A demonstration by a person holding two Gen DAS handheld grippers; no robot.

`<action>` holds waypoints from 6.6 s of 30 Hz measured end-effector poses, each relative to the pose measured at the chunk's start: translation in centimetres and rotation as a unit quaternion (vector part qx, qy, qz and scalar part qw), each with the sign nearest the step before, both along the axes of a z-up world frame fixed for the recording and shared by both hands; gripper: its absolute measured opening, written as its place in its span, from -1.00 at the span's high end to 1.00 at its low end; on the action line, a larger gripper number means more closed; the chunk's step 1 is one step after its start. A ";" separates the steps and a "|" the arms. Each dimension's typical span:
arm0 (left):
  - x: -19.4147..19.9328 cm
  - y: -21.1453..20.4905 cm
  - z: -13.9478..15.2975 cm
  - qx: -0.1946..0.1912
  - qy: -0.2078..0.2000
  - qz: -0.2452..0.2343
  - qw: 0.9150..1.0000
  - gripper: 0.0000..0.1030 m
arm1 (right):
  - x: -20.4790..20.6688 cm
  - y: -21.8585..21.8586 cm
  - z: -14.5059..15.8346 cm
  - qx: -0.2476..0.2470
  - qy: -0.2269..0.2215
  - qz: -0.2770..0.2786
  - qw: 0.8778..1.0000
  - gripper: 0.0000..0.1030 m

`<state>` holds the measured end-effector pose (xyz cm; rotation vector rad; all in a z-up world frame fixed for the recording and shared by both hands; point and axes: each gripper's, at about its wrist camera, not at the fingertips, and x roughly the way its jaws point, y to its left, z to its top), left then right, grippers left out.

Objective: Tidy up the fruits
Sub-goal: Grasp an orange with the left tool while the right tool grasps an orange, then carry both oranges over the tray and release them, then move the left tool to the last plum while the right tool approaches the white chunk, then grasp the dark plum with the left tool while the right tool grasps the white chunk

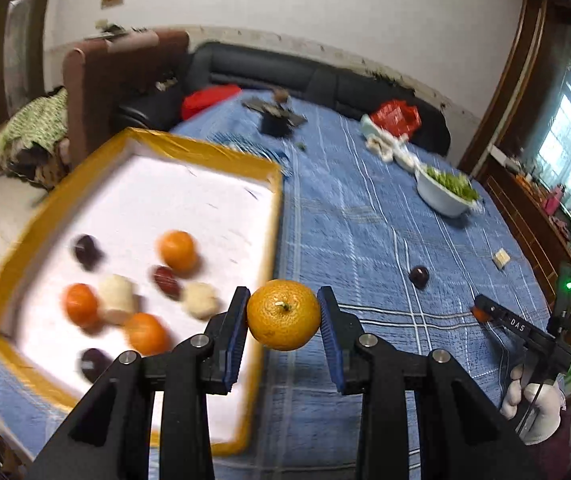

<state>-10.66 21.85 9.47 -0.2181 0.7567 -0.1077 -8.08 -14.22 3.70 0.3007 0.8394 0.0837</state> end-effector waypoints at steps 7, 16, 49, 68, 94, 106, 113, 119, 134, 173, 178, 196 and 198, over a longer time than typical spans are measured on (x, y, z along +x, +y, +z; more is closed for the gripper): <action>-2.0 6.2 1.6 -0.025 -0.022 0.049 0.998 0.36 | -1.5 2.0 2.6 -0.030 -0.025 0.016 0.999 0.22; -1.4 10.9 5.1 0.006 -0.050 0.067 0.996 0.36 | -2.0 10.6 16.0 -0.012 -0.143 0.124 0.982 0.21; 5.8 14.8 -0.7 -0.006 0.045 0.075 0.996 -0.42 | 4.1 34.0 5.0 -0.057 -0.012 0.292 0.955 -0.15; -2.0 0.8 0.5 0.100 -0.008 0.087 0.991 -0.62 | -2.7 20.5 5.4 0.048 -0.042 0.183 0.981 -0.39; -2.8 -6.8 -1.3 0.156 0.013 0.012 0.988 -0.70 | -4.3 10.0 0.8 0.112 -0.010 0.062 0.992 -0.44; -2.3 -6.8 -2.3 0.115 0.035 -0.011 0.993 -0.70 | -4.5 10.3 0.7 0.102 -0.011 0.065 0.993 -0.47; -2.4 -7.4 -2.3 0.088 0.035 -0.041 0.995 -0.69 | -4.9 8.8 1.0 0.123 -0.011 0.055 0.991 -0.47; -2.2 -8.3 -2.6 0.072 0.036 -0.067 0.994 -0.70 | -6.0 4.8 2.9 0.064 -0.031 0.038 0.997 -0.47; -0.8 -10.9 -3.7 0.023 0.078 -0.125 0.989 -0.71 | 2.3 -13.6 6.8 0.007 -0.071 -0.161 0.984 -0.54; 13.1 -21.7 -7.9 0.133 0.081 -0.198 0.968 -0.03 | 10.2 -14.5 0.1 0.016 -0.004 -0.124 0.992 0.09; 12.4 -21.6 -7.4 0.127 0.070 -0.193 0.970 0.50 | 10.1 -14.5 0.2 0.021 -0.006 -0.122 0.992 0.09; 6.8 -15.9 -4.0 0.053 0.058 -0.117 0.990 0.49 | 9.7 -11.9 0.1 0.026 -0.007 -0.076 0.997 0.09; 6.2 -15.4 -3.7 0.049 0.057 -0.113 0.991 0.49 | 9.4 -11.6 0.1 0.023 -0.008 -0.073 0.997 0.09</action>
